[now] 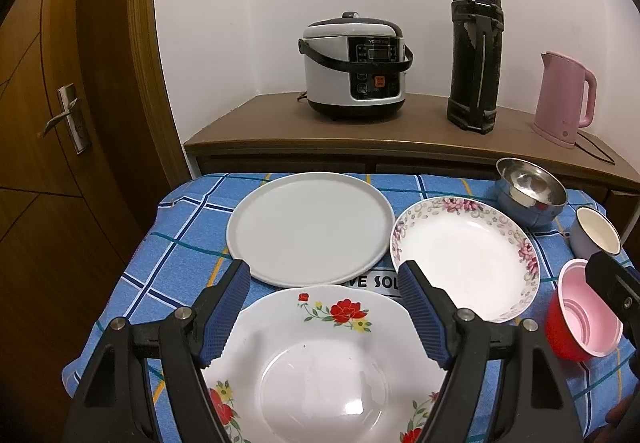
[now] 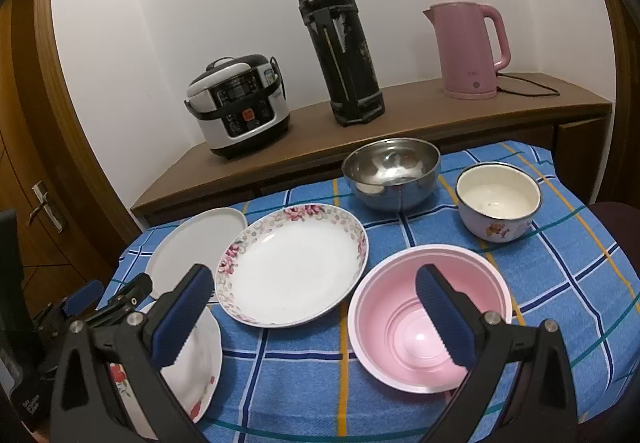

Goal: Organize plates and bowls
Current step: 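Grasp the rim of the red-flower white plate with the left gripper, then lift the red-flower plate with the left gripper onto the plain white plate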

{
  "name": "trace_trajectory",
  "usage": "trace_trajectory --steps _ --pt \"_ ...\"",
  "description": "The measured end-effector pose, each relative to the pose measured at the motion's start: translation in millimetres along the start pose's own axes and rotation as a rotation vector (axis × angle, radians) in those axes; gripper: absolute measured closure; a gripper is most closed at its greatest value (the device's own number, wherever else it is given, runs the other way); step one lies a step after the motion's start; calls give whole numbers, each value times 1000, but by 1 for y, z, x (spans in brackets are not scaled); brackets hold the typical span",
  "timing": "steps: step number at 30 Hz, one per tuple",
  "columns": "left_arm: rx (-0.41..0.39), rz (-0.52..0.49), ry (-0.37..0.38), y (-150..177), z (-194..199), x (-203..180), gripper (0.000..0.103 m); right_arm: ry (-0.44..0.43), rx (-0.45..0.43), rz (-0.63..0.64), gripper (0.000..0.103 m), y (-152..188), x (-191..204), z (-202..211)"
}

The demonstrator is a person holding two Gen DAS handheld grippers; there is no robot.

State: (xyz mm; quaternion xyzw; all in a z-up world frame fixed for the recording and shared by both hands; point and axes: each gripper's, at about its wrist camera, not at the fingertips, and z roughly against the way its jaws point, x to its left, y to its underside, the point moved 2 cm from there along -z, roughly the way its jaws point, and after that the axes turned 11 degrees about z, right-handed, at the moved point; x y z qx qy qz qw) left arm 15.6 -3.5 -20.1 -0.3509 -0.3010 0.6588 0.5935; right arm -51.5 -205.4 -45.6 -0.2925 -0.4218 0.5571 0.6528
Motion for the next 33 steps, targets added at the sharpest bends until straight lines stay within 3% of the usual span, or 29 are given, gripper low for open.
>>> trace_trajectory --steps 33 --pt "-11 9 9 3 7 11 25 12 -1 53 0 -3 15 7"
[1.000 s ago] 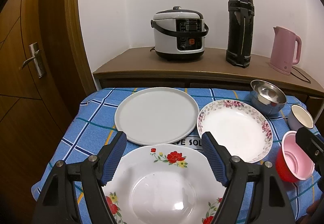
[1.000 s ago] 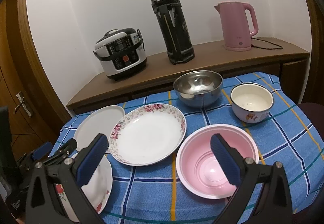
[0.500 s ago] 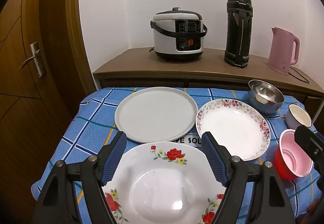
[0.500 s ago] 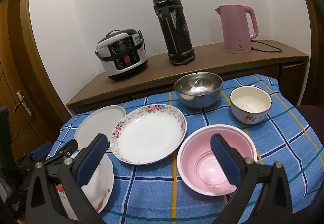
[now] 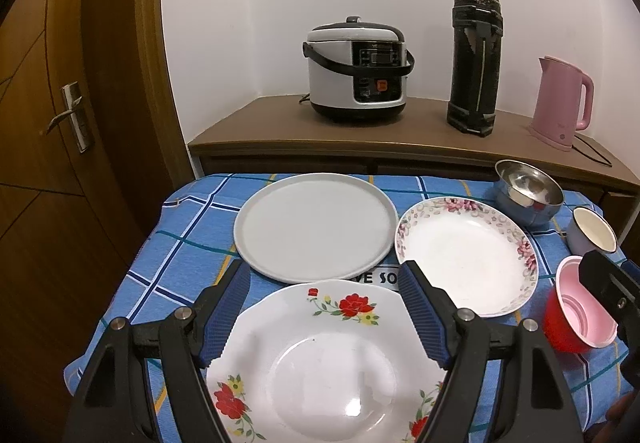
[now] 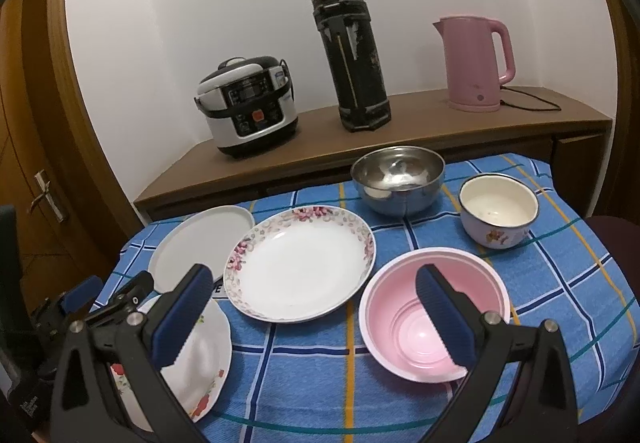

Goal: Organize plates and bowls
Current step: 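Lift the red-flower plate with the left gripper onto the plain white plate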

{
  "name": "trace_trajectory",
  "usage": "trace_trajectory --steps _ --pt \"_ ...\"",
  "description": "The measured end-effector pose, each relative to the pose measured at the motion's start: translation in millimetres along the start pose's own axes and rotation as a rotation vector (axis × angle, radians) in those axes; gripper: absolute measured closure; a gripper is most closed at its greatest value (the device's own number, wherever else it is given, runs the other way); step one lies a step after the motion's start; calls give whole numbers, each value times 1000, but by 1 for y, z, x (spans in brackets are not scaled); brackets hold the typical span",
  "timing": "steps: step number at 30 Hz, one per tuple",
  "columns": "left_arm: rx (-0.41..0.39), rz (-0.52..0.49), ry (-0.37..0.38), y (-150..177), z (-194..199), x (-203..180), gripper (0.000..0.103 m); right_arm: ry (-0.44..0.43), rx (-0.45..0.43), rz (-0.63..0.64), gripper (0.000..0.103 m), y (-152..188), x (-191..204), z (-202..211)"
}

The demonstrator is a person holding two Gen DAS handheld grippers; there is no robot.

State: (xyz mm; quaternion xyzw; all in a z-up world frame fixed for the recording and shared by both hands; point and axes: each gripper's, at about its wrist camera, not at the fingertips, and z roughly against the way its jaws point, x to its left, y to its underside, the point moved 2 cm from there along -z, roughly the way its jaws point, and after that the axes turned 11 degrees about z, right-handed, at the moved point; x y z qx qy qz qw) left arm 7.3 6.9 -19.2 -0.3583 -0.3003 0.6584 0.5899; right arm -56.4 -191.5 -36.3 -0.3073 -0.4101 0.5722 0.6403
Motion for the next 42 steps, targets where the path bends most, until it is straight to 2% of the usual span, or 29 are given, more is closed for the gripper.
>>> trace_trajectory --steps 13,22,25,27,32,36,39,41,42 --pt "34 9 -13 1 -16 20 25 -37 0 34 0 1 10 -11" --pt "79 46 -29 11 -17 79 25 -174 6 101 2 23 17 -16" --pt "109 63 -12 18 -16 96 25 -220 27 135 15 28 26 -21" --pt "136 74 6 24 -15 106 25 -264 61 167 27 31 36 -28" --pt "177 95 35 35 -16 116 25 -346 147 185 49 45 49 -44" --pt "205 116 93 38 -20 116 25 -367 177 180 51 53 51 -49" --pt "200 87 102 38 -21 112 25 -377 205 162 53 57 51 -55" --pt "201 71 111 39 -22 109 30 -391 228 156 57 59 52 -60" --pt "209 66 117 40 -24 108 37 -396 239 159 61 60 53 -62"
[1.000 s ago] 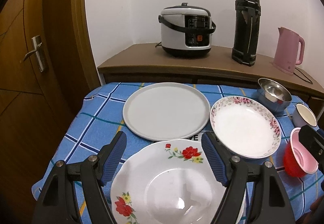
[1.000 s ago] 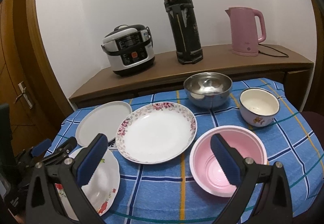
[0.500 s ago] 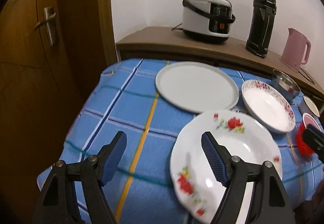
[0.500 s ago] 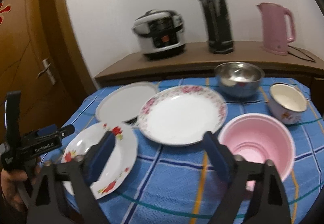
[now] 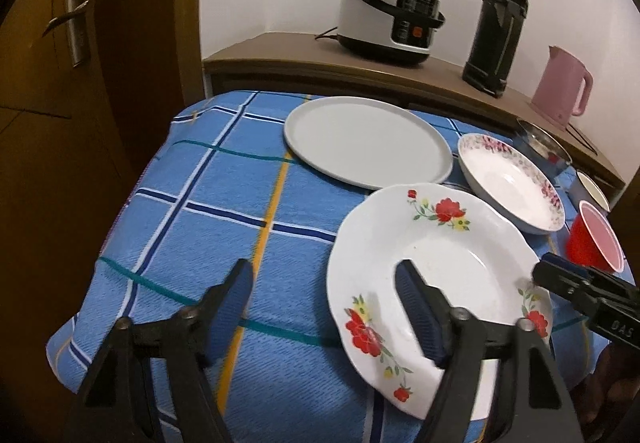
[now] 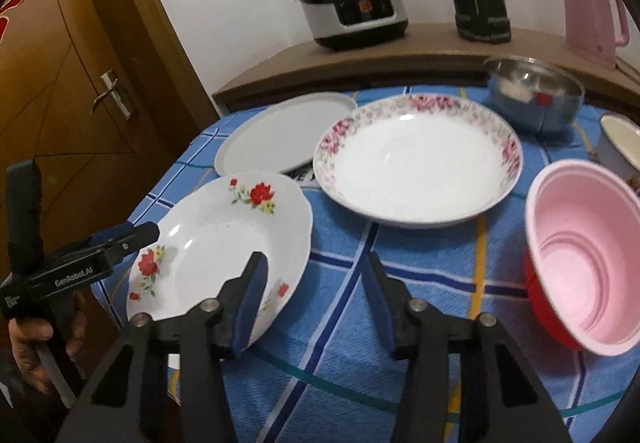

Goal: Organize plates and bowls
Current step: 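Lift the red-flower plate with the left gripper onto the plain white plate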

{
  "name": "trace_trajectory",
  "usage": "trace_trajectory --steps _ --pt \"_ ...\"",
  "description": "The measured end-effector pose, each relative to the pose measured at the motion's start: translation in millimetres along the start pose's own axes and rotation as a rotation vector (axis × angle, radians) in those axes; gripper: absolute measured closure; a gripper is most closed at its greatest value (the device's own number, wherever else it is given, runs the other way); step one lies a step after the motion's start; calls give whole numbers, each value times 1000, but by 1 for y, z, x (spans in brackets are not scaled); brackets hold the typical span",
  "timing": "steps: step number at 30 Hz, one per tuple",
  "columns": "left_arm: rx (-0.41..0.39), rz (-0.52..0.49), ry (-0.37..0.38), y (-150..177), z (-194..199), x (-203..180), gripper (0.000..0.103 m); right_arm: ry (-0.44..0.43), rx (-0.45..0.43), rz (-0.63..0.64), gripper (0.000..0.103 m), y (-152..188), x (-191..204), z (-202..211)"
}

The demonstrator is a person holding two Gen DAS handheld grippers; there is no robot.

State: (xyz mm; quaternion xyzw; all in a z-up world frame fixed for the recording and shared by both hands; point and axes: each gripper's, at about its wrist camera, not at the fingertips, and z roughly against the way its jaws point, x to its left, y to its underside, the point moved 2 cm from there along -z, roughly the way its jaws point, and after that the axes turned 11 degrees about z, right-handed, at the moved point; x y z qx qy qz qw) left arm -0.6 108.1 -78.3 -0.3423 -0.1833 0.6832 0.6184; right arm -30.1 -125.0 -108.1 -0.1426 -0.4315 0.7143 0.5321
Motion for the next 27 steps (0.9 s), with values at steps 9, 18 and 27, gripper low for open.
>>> trace_trajectory --steps 9,18,27 --pt "44 -1 14 3 -13 0 53 -7 34 14 69 -1 6 -10" --pt "75 -1 49 8 -21 -5 66 -21 37 32 75 -2 9 -16" --pt "78 8 69 11 -21 -8 73 -26 26 76 84 -2 16 -18"
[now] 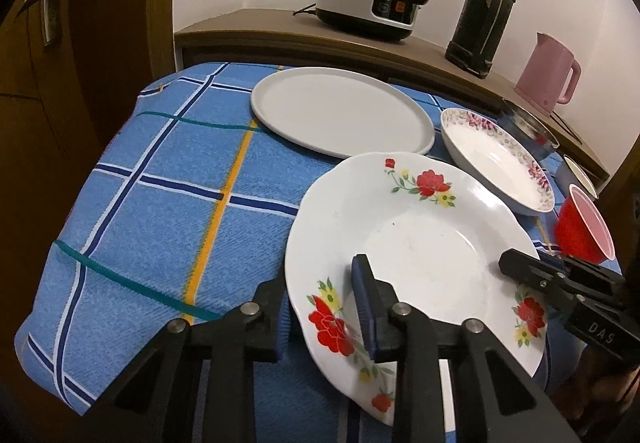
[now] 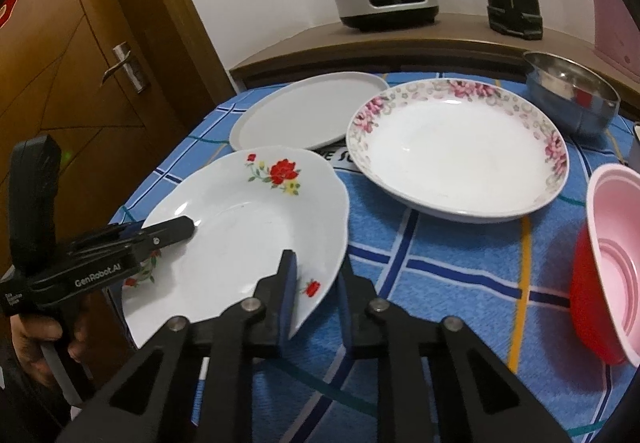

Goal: Organize plates and bowls
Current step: 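Lift the red-flower plate with the left gripper onto the plain white plate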

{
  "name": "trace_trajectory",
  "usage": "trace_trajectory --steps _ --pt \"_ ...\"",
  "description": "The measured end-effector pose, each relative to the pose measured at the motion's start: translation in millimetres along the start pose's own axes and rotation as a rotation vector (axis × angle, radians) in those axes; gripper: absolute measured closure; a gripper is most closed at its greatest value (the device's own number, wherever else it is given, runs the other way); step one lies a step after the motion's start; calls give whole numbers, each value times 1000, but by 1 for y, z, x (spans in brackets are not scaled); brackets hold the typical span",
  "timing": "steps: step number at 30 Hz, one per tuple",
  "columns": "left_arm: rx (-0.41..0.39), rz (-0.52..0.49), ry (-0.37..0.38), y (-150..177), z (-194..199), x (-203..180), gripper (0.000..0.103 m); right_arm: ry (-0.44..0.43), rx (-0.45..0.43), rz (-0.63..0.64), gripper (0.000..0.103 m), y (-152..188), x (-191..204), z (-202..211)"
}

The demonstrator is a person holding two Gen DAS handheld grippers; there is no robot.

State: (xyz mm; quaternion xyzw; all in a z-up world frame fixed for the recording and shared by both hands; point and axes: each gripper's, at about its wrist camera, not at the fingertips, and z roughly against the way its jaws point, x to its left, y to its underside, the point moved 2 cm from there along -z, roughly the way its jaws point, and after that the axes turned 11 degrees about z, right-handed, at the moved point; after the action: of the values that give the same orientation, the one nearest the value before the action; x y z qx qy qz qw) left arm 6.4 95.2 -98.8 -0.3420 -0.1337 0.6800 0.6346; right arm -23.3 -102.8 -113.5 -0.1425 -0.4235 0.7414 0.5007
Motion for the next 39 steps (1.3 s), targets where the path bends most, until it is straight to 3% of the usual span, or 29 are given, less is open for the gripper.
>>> trace_trajectory --steps 8,20,25,31,39 --pt "2 14 14 -5 6 3 73 0 5 12 84 -6 2 0" --pt "-119 17 -7 -57 14 9 73 -8 -94 30 84 -62 2 -4" --pt "-144 -20 -18 -90 -12 3 72 42 -112 21 84 -88 -14 -23" --pt "-110 20 -16 -127 -61 9 72 115 -94 -1 84 -117 -33 -58" --pt "-99 21 -47 -143 -98 11 72 144 -67 -59 84 -134 -55 -98"
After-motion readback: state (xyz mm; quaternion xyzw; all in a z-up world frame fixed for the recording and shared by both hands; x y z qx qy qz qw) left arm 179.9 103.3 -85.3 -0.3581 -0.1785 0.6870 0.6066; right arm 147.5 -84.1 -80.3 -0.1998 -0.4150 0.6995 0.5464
